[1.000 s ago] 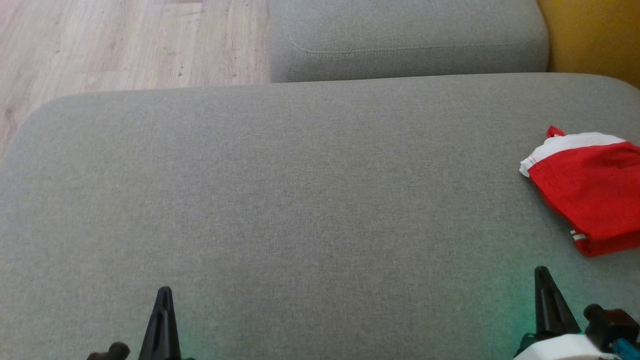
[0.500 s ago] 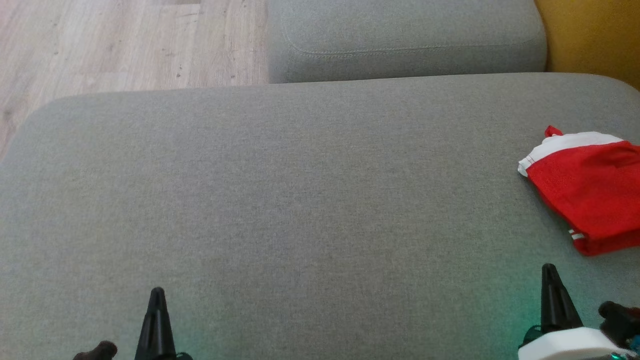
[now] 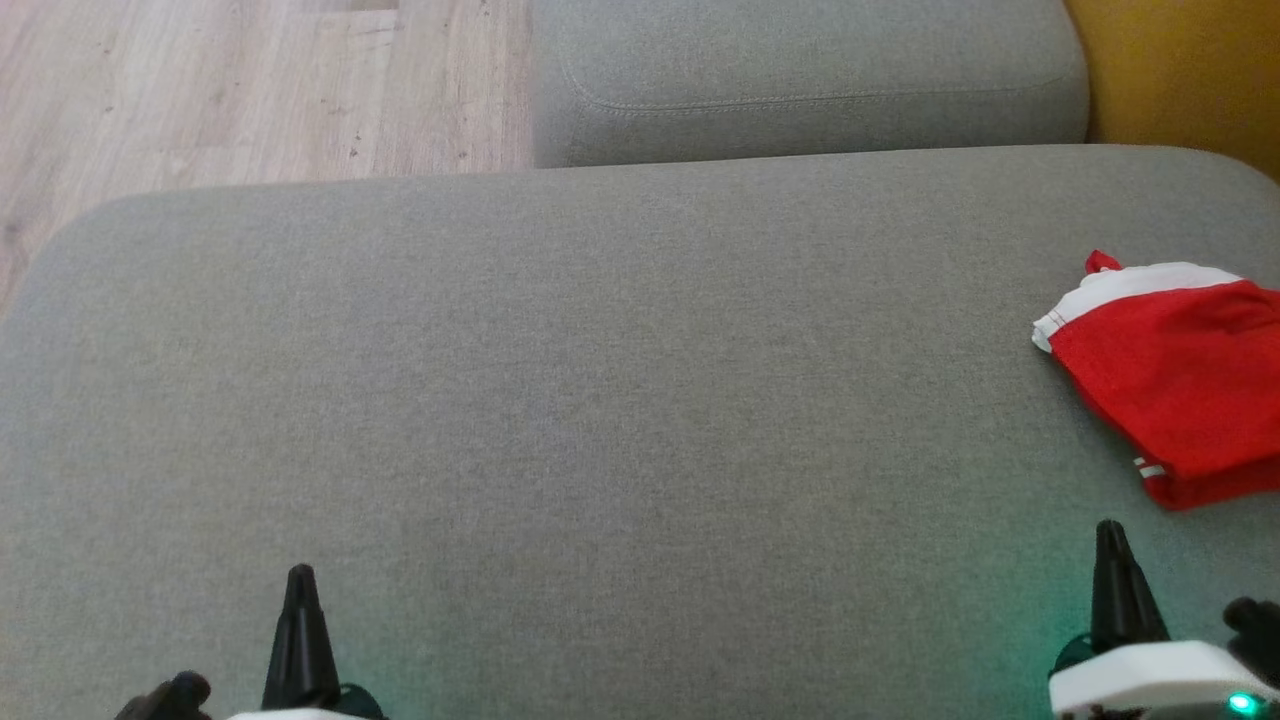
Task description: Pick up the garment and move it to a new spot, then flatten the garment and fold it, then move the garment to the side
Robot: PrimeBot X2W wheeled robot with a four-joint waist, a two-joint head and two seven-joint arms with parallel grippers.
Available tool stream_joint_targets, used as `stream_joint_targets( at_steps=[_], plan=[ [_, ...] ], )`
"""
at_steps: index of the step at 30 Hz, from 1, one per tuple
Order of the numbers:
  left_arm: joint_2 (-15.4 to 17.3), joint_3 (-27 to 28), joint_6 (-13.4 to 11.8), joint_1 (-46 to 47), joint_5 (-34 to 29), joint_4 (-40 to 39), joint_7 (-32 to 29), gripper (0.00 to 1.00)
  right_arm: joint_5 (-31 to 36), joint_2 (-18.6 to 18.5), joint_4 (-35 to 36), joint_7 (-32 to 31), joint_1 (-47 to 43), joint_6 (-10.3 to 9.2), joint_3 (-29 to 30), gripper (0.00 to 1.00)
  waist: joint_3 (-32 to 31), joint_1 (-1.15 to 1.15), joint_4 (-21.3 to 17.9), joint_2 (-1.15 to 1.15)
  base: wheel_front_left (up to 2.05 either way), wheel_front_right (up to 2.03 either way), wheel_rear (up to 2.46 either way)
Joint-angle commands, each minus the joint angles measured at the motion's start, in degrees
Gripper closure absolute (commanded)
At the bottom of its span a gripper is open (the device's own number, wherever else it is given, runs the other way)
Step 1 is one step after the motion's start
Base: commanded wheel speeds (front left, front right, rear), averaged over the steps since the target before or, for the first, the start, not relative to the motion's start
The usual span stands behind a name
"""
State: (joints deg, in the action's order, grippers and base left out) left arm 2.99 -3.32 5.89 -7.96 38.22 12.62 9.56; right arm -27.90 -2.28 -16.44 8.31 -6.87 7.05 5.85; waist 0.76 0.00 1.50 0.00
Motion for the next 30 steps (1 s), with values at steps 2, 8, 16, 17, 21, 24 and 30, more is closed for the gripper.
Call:
stream_joint_targets(
  at_steps=[2,8,16,17,21,24,30],
  plan=[
    [0.59,1.56,0.35,2.81,1.92,-1.42,-0.5,1.0,-2.31,-0.2,1.96,-0.44,3.15,0.13,-0.07,1.0,-0.01,0.0,-0.03,0.0,0.0,0.0,0.0],
    [0.65,1.98,0.44,3.57,5.6,-1.25,-1.45,1.0,-6.55,-0.22,1.99,-1.42,3.83,0.15,-0.02,1.0,-0.05,0.0,-0.13,0.0,0.0,0.0,0.0],
    [0.71,2.57,0.55,4.59,10.51,-1.0,-2.73,1.0,-12.22,-0.26,2.04,-2.74,4.74,0.18,0.05,1.0,-0.1,0.0,-0.27,0.0,0.0,0.0,0.0],
    [0.71,2.64,0.57,4.71,11.12,-0.97,-2.9,1.0,-12.93,-0.26,2.04,-2.9,4.85,0.19,0.06,1.0,-0.11,0.0,-0.28,0.0,0.0,0.0,0.0],
    [0.74,2.94,0.62,5.23,13.57,-0.84,-3.55,1.0,-15.76,-0.28,2.06,-3.56,5.3,0.2,0.09,1.0,-0.14,0.0,-0.35,0.0,0.0,0.0,0.0],
    [0.75,3.18,0.67,5.61,15.4,-0.75,-4.04,1.0,-17.89,-0.3,2.08,-4.05,5.64,0.21,0.12,1.0,-0.15,0.0,-0.4,0.0,0.0,0.0,0.0],
    [0.77,3.65,0.75,6.38,19.05,-0.55,-5.03,1.0,-22.15,-0.32,2.11,-5.04,6.32,0.23,0.17,1.0,-0.19,0.0,-0.5,0.0,0.0,0.0,0.0]
  ],
)
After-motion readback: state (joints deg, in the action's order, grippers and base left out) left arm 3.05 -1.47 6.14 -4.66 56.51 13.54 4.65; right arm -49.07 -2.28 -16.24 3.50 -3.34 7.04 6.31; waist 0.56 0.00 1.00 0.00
